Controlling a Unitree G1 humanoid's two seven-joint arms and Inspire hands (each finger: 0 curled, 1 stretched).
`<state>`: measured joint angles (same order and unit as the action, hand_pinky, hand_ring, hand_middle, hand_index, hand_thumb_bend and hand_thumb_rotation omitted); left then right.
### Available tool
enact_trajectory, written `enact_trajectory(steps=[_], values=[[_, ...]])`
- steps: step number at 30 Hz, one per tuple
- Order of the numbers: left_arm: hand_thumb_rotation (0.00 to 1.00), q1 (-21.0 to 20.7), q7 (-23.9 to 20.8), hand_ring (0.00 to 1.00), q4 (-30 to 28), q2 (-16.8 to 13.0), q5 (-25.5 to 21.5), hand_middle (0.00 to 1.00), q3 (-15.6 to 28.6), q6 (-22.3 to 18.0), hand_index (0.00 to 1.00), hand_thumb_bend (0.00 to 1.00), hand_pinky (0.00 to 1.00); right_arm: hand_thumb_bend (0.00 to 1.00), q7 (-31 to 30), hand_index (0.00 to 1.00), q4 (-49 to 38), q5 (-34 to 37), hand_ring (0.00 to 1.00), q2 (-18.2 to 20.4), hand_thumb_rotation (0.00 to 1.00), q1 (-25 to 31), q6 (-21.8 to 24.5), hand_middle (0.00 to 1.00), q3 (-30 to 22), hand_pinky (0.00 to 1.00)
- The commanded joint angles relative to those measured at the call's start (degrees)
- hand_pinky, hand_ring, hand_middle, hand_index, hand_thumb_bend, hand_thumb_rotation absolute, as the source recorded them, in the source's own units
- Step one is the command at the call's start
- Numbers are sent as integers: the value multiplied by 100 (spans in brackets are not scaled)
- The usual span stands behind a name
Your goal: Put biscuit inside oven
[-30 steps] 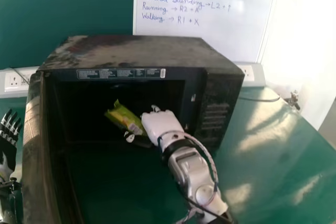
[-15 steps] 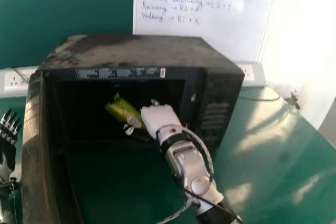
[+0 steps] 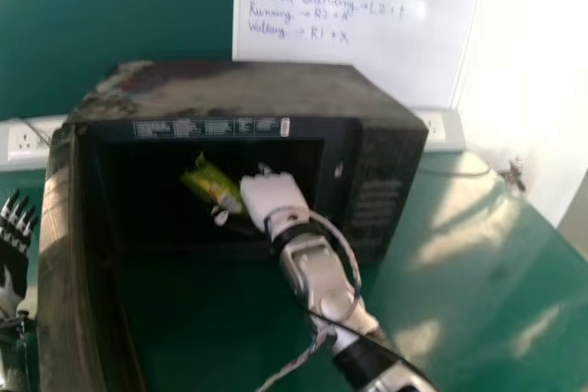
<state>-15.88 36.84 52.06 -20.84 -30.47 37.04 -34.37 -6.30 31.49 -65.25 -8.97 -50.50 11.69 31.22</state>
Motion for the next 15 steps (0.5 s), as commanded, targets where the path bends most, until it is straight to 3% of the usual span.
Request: enact_trajectory(steps=[1, 6, 15], values=[[74, 481, -17, 57, 391, 567, -74, 65, -10, -31, 74, 28, 36, 53, 290, 48, 267, 152, 50, 105, 0, -295, -52, 51, 21, 51], [76, 504, -67, 58, 350, 573, -34, 65, -35, -61, 75, 28, 38, 53, 705, 49, 811, 343, 46, 184, 0, -532, -136, 45, 109, 46], [72, 499, -38, 57, 368, 560, -70, 65, -16, -23, 75, 30, 37, 53, 1494, 49, 1730, 603, 50, 365, 0, -931, -320, 47, 216, 52]])
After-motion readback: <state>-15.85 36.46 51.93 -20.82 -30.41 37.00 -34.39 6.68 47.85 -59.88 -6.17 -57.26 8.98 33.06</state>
